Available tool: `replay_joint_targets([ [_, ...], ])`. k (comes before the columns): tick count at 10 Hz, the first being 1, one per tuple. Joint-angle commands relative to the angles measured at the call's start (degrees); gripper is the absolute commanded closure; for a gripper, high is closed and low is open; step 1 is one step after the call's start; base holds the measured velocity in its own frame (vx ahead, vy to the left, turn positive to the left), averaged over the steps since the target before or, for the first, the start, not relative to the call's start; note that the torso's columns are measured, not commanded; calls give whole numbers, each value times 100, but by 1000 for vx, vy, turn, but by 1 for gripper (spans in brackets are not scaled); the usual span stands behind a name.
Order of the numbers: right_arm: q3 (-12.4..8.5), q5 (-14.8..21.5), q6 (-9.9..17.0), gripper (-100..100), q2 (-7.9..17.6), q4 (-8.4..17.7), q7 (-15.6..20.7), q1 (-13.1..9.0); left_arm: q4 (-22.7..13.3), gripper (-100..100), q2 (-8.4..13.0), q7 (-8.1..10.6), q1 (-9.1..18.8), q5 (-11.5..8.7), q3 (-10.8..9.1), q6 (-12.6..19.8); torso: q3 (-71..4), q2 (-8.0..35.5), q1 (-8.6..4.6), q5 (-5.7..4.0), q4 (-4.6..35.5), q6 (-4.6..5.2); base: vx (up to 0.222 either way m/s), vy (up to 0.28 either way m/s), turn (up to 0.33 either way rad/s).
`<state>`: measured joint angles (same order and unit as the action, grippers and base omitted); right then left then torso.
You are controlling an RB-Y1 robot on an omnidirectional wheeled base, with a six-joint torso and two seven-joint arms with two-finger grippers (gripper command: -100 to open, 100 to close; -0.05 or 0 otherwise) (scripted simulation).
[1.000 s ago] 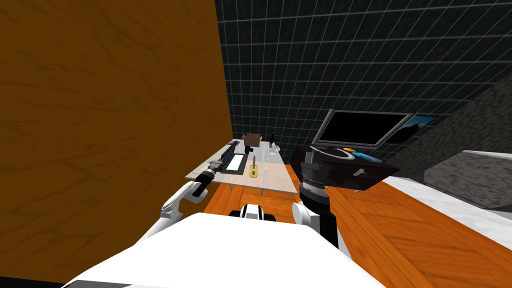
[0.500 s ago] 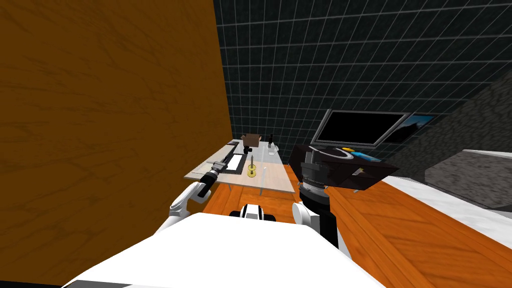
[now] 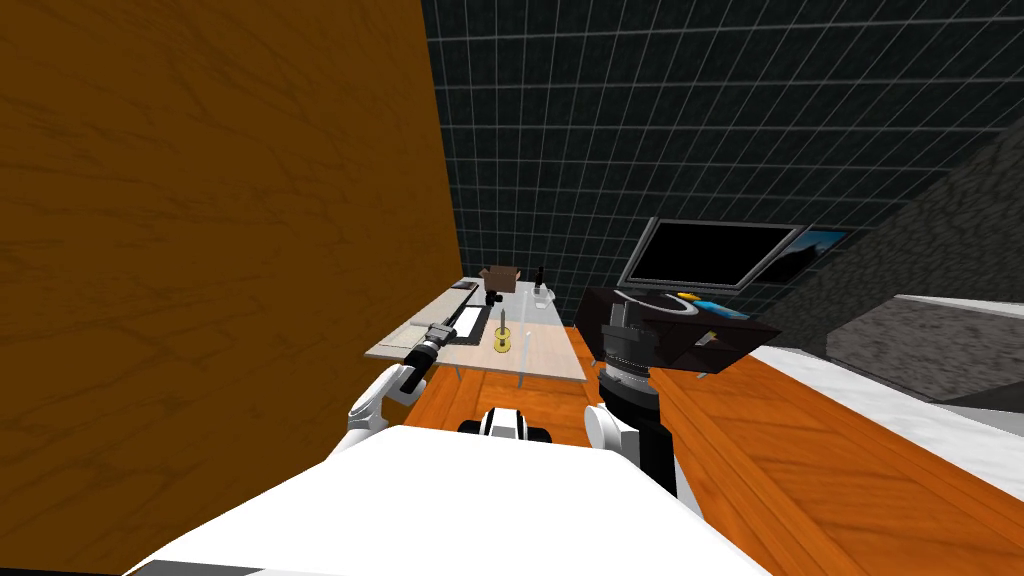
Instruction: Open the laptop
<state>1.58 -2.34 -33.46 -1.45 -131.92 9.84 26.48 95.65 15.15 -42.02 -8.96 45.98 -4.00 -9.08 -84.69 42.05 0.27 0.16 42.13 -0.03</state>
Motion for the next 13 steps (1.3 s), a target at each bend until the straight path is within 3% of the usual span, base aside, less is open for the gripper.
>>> replay_joint_targets([
  [1, 0, 0, 0, 0, 0, 0, 0, 0, -88, 100, -69, -345, 26, -13, -50, -7, -4, -5, 2, -1, -1, -4, -10, 8, -5],
  [2, 0, 0, 0, 0, 0, 0, 0, 1, -280, 100, -283, -577, 114, -17, -173, -106, -5, -5, -2, -5, 2, -8, -24, 16, -51],
  [4, 0, 0, 0, 0, 0, 0, 0, 0, -280, 100, -283, -810, 114, -17, -173, -106, -8, -12, 3, 1, -7, -2, -15, 13, -32],
  [5, 0, 0, 0, 0, 0, 0, 0, 1, -471, 100, -497, -1027, 201, -20, -295, -204, -9, -13, 4, -1, -5, -8, -16, 18, -66],
  [7, 0, 0, 0, 0, 0, 0, 0, 0, -471, 100, -497, -1275, 201, -20, -295, -204, -10, -17, 9, 5, -11, -1, -20, 12, -26],
  [8, 0, 0, 0, 0, 0, 0, 0, 1, -662, 100, -712, -1476, 288, -24, -418, -303, -11, -19, 10, 2, -9, -10, -21, 16, -61],
  [10, 0, 0, 0, 0, 0, 0, 0, 1, -662, 100, -712, -1740, 288, -24, -418, -303, -11, -19, 14, 9, -16, -6, -16, 13, -29],
  [11, 0, 0, 0, 0, 0, 0, 0, 1, -853, 100, -926, -1945, 376, -28, -540, -402, -12, -20, 16, 6, -14, -12, -25, 10, -53],
  [12, 0, 0, 0, 0, 0, 0, 0, 0, -853, 100, -926, -2094, 376, -28, -540, -402, -14, -25, 18, 10, -15, 0, -26, 18, -51],
  [13, 0, 0, 0, 0, 0, 0, 0, 1, -761, -100, -766, -1880, 487, -33, -435, -211, -13, -22, 17, 9, -15, -7, -37, 8, -75],
])
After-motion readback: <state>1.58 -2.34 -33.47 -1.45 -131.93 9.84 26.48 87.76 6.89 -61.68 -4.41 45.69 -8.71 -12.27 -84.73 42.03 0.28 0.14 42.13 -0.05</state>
